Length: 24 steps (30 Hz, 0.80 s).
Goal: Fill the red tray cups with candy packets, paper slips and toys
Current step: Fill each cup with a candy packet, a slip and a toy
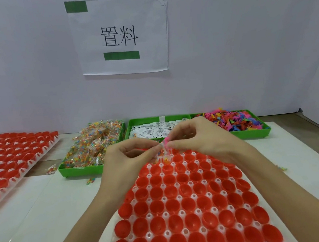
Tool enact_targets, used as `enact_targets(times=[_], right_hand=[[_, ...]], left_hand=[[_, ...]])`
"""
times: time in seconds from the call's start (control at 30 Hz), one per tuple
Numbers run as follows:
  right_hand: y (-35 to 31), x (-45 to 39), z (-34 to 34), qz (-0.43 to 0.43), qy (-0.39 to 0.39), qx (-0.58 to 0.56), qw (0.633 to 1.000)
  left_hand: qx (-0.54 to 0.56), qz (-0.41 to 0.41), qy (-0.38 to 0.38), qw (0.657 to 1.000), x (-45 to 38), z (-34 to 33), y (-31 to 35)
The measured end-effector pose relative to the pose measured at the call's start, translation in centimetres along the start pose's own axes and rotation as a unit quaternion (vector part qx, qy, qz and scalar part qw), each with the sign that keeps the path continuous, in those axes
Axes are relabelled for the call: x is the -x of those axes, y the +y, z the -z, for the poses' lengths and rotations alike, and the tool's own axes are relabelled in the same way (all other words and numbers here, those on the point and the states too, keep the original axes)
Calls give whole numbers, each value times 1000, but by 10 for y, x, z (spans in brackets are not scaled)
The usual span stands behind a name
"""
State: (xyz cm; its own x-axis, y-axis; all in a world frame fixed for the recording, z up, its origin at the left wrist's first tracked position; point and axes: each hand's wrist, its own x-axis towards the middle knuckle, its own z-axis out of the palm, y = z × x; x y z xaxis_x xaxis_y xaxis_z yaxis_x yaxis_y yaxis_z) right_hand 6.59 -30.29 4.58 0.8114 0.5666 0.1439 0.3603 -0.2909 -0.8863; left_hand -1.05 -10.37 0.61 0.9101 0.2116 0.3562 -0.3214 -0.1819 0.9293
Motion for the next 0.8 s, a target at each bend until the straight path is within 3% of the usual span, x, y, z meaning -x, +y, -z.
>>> enact_targets(times=[0.37, 0.6, 0.8], right_hand=[[27, -8, 14, -19, 89, 30, 995], [31, -9, 12, 19, 47, 16, 999], [33, -10, 14, -2, 17, 29, 999]], left_hand=[[-23, 1, -59, 998, -35, -18, -8], [-52, -17, -45, 997, -39, -25, -22], [-111, -76, -55, 989, -40, -28, -31]])
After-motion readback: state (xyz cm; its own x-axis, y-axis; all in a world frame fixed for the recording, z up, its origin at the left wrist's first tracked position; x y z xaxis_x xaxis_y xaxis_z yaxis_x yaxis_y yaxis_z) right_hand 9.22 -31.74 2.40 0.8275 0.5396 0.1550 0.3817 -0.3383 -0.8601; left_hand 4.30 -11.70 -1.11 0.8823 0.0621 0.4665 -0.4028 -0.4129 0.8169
